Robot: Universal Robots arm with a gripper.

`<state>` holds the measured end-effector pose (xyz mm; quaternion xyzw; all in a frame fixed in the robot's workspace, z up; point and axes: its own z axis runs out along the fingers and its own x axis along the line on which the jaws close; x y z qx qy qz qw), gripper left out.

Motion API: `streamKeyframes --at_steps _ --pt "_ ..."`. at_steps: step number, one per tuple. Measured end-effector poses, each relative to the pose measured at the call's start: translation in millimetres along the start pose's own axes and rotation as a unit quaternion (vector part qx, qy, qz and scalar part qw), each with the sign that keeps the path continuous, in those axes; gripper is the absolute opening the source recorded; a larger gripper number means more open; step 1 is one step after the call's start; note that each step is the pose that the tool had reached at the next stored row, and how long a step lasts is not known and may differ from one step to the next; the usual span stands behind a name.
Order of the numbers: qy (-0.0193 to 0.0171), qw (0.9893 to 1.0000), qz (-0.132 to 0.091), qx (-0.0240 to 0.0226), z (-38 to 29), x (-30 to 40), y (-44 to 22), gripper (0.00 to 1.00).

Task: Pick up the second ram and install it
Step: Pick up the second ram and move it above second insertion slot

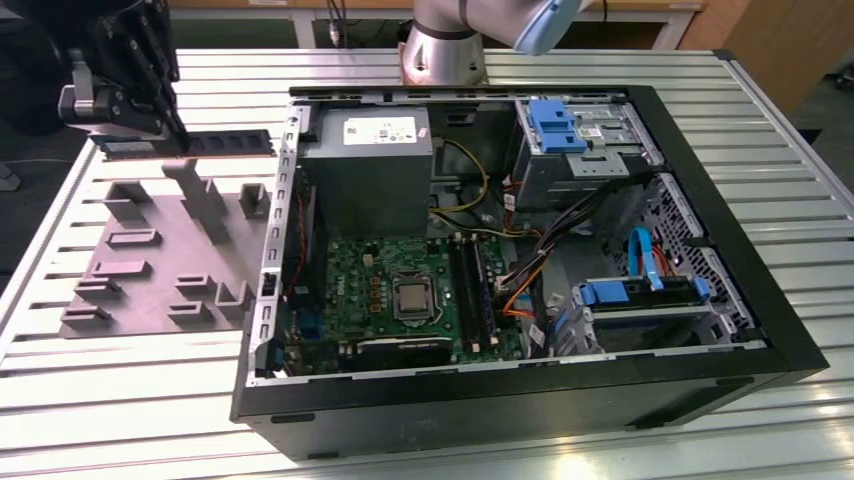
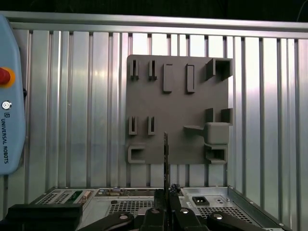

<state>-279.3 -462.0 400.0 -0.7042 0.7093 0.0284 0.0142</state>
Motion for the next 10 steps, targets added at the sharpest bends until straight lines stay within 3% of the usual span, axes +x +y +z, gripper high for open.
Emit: streamKeyframes --at_steps 10 --pt "0.0 1.0 0.0 -0.0001 -0.3 -0.1 -15.6 0.14"
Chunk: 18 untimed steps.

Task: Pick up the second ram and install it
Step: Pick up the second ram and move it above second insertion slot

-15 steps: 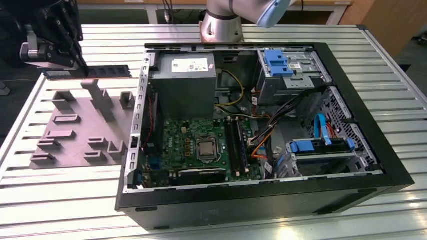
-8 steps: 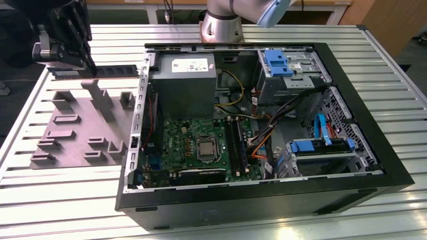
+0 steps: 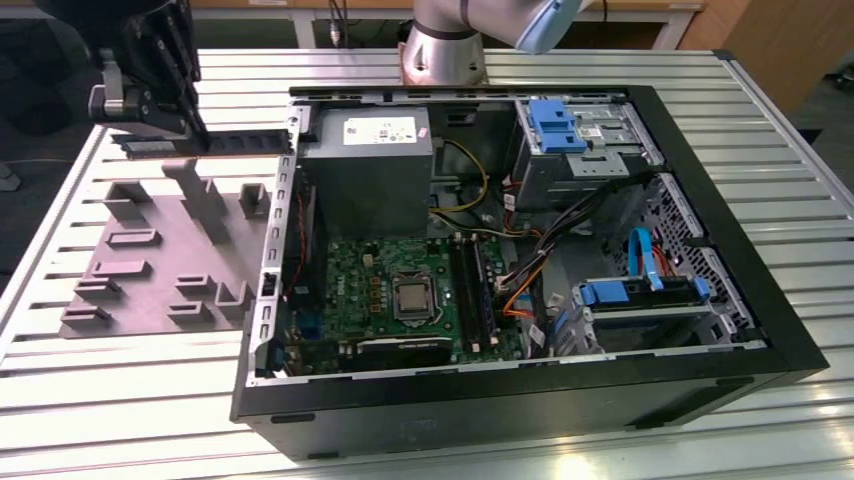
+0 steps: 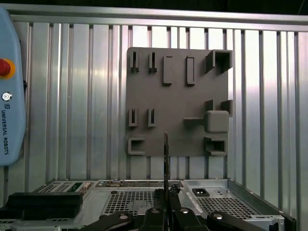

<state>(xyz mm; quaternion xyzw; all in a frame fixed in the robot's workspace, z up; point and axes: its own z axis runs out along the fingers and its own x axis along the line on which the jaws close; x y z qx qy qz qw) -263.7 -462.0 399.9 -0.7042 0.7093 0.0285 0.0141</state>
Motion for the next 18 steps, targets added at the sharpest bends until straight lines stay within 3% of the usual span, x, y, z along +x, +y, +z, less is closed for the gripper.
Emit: streamKeyframes --at_steps 18 --pt "0.0 1.0 0.0 -0.0004 -0.6 -0.2 -30.3 0.14"
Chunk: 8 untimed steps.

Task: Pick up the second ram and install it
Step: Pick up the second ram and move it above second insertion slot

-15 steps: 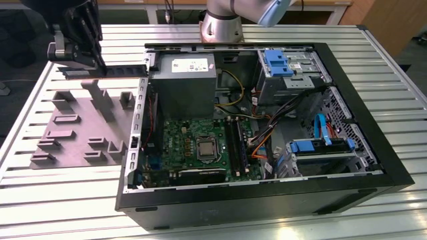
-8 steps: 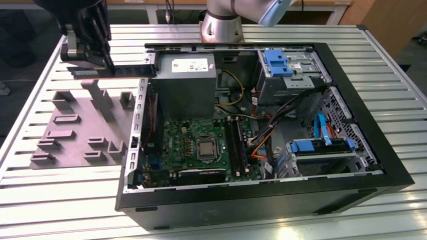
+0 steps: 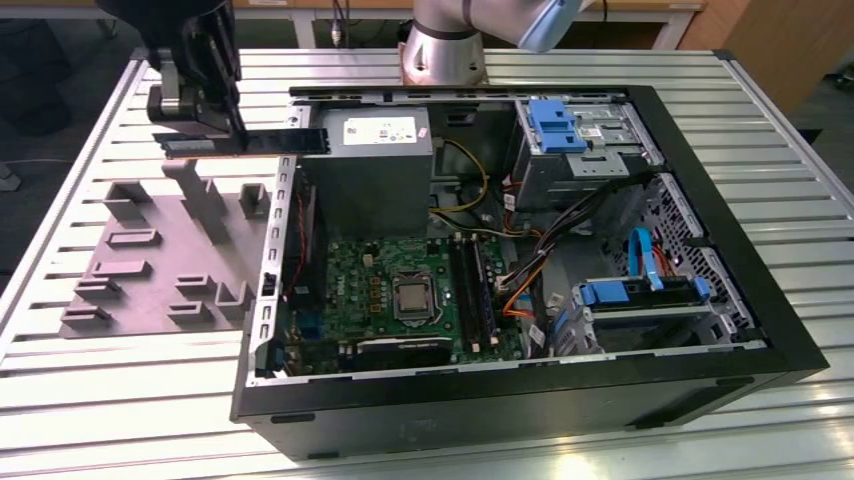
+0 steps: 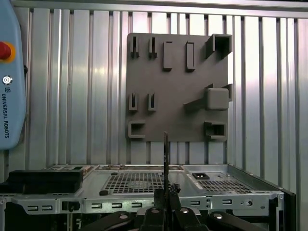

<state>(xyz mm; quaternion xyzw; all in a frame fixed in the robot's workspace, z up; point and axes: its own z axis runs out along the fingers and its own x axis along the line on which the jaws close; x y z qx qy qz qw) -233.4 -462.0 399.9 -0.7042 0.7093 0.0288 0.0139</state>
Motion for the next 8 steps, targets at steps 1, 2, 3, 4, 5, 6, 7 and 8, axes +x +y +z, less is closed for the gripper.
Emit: streamKeyframes --at_steps 1,2,3,4,5,6,7,8 --pt "0.0 1.0 0.0 0.0 0.0 0.0 -2.1 0.14" --pt "0.0 1.0 0.0 -0.0001 -0.1 0.0 -4.4 0.14" --pt "0.0 1.0 0.0 -0.0001 -0.1 -0.1 -6.7 0.14" --pt "0.0 1.0 0.0 -0.0002 -0.2 -0.1 -8.8 0.14" --pt "0.0 1.0 0.0 -0.0002 -0.2 -0.1 -11.1 0.14" --pt "0.0 1.0 0.0 -0.0002 -0.3 -0.1 -13.3 0.14" --pt "0.0 1.0 0.0 -0.0003 -0.3 -0.1 -15.5 0.14" --pt "0.0 1.0 0.0 -0.0003 -0.4 -0.2 -17.6 0.14"
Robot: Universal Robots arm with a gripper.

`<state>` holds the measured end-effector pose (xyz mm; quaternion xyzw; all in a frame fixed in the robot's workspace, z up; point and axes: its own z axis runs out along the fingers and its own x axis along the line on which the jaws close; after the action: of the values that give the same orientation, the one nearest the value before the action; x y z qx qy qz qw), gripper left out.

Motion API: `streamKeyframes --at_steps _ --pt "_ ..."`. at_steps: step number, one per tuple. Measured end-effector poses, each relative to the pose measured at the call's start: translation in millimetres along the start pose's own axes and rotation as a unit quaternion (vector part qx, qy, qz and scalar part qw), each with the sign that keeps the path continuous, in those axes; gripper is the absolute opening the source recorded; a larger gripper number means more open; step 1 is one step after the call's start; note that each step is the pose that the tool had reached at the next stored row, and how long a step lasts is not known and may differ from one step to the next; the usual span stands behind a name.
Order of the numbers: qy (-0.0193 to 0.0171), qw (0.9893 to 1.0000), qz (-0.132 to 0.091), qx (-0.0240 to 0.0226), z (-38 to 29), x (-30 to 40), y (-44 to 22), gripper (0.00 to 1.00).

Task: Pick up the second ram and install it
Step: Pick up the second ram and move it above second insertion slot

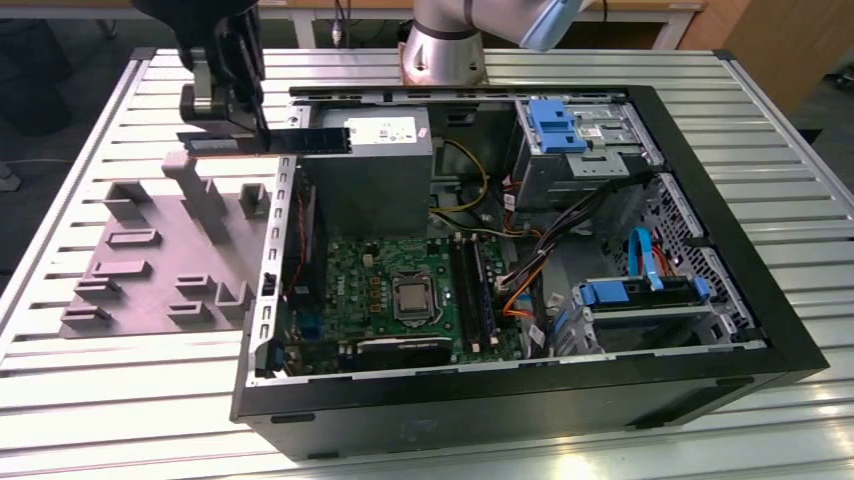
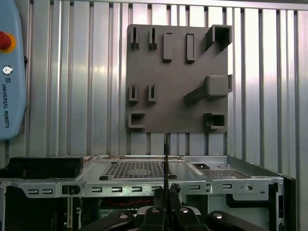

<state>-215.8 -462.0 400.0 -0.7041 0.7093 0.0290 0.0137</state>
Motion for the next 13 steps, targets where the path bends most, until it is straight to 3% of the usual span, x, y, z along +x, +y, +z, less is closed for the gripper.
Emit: streamKeyframes --at_steps 13 --pt "0.0 1.0 0.0 -0.0003 -0.6 -0.2 -29.6 0.14"
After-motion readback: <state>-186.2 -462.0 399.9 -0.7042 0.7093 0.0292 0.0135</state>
